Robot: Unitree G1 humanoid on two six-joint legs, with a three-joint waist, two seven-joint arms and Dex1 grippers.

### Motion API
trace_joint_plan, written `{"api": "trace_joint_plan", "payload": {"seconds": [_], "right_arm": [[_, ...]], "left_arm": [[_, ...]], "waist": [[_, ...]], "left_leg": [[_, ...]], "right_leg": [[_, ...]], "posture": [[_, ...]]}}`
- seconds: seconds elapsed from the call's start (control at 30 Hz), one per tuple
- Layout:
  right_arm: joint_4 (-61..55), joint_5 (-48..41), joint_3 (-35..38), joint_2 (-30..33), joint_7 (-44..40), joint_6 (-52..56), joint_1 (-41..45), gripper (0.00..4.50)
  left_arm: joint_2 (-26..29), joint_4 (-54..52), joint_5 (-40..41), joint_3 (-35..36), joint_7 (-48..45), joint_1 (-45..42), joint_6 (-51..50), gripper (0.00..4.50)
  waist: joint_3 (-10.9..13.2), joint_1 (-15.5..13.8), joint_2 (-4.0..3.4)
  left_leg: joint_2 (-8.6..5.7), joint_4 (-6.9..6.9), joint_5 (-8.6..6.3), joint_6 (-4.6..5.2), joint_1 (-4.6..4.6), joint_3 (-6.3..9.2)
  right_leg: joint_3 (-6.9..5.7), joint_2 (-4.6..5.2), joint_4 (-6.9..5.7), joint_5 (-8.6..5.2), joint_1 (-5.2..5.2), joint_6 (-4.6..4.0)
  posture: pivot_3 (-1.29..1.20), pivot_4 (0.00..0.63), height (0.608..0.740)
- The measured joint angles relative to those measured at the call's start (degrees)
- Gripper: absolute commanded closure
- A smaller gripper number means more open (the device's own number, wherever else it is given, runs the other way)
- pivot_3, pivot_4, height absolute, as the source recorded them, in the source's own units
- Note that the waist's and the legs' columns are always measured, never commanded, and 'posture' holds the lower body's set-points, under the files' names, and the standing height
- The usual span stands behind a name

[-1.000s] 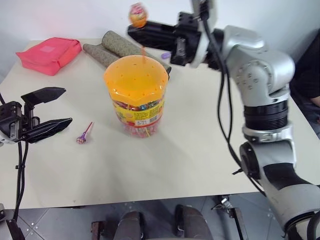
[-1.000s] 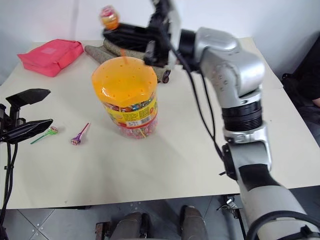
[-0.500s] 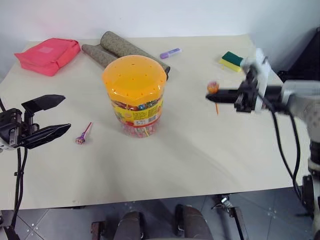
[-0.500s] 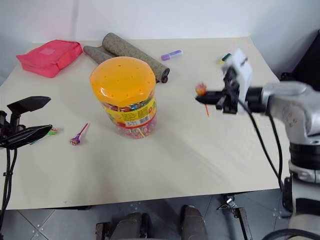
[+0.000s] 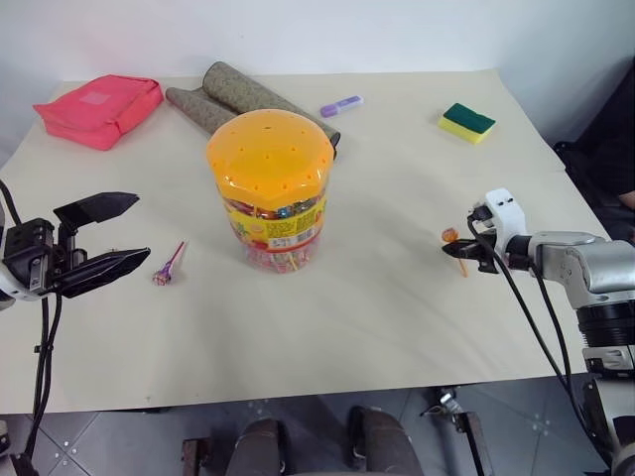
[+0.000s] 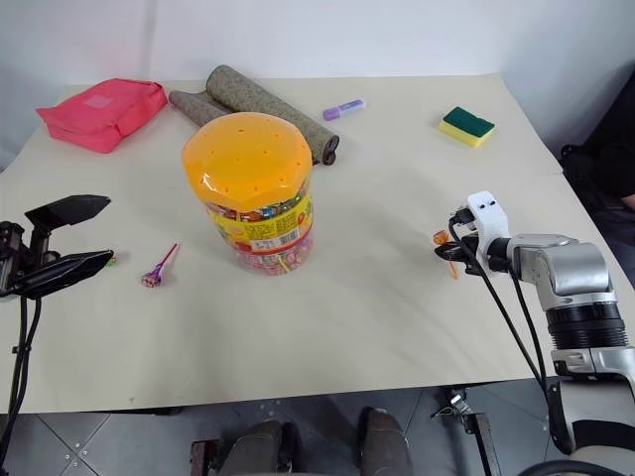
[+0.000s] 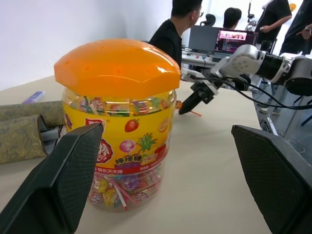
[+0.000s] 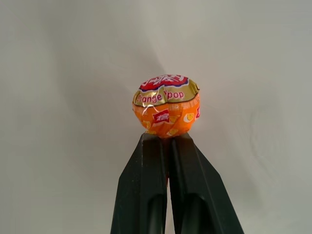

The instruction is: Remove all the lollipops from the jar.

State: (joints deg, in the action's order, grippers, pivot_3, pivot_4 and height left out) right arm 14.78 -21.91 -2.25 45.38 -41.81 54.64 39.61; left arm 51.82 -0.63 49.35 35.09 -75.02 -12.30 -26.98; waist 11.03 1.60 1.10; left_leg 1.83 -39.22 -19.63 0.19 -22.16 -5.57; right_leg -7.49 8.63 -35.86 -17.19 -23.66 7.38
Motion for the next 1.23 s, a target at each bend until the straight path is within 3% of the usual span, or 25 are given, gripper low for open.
{"api": "trace_joint_plan", "payload": {"seconds": [0.2, 0.37, 0.53, 0.7, 0.93, 1.23], "right_arm": [[-2.01, -0.1, 0.5, 0.09, -1.72, -0.24, -1.32, 1.71], [-10.17, -2.64, 3.51, 3.37, -4.22, 2.71, -6.47, 0.04], [-20.6, -8.86, 11.4, 10.21, -11.15, 3.65, -11.85, 0.04], [-26.43, -13.91, 16.01, 11.13, -20.21, -2.62, -16.54, 0.04], [-25.7, -9.34, 10.02, 10.72, -31.02, -20.78, -21.28, 0.04], [-17.3, -3.36, 5.49, 7.17, -31.97, -31.23, -20.19, 0.04]], "left_arm": [[0.07, -2.02, -0.39, 0.99, 3.3, 3.46, -0.71, 0.0], [0.09, -5.66, -0.6, 3.21, 8.85, 6.17, -1.92, 0.0], [0.05, -8.95, -1.21, 5.86, 15.56, 9.23, -3.62, 0.0], [-0.77, -10.56, -0.23, 7.22, 15.84, 12.17, -4.27, 0.0], [-1.29, -10.46, -1.48, 8.83, 13.77, 18.16, -3.12, 0.0], [-1.3, -7.24, -5.56, 14.6, 10.21, 25.2, 1.57, 0.0]], "waist": [[0.0, -0.12, 0.0], [0.0, -0.42, 0.0], [0.01, -0.44, -0.02], [0.0, -0.45, -0.01], [0.0, -0.4, 0.0], [-0.01, -0.41, 0.0]], "left_leg": [[0.01, -0.03, 0.0, 0.0, 0.0, 0.04], [0.01, -0.03, 0.0, 0.0, -0.01, 0.07], [0.02, -0.02, 0.0, 0.0, 0.03, 0.08], [0.03, -0.02, -0.01, 0.0, 0.06, 0.07], [0.01, -0.03, -0.01, 0.0, 0.09, 0.05], [0.02, -0.06, 0.0, 0.0, 0.11, 0.06]], "right_leg": [[-0.02, 0.0, -0.01, 0.0, 0.03, 0.0], [-0.01, 0.01, 0.01, 0.0, 0.03, 0.0], [-0.01, 0.0, 0.02, 0.0, 0.07, 0.0], [0.0, 0.0, 0.03, 0.0, 0.1, 0.0], [0.01, 0.0, 0.02, 0.0, 0.12, 0.0], [-0.02, 0.01, 0.02, 0.0, 0.16, 0.0]], "posture": [[0.0, 0.15, 0.74], [0.0, 0.15, 0.74], [0.0, 0.15, 0.74], [0.0, 0.15, 0.74], [0.0, 0.15, 0.74], [0.0, 0.15, 0.74]]}}
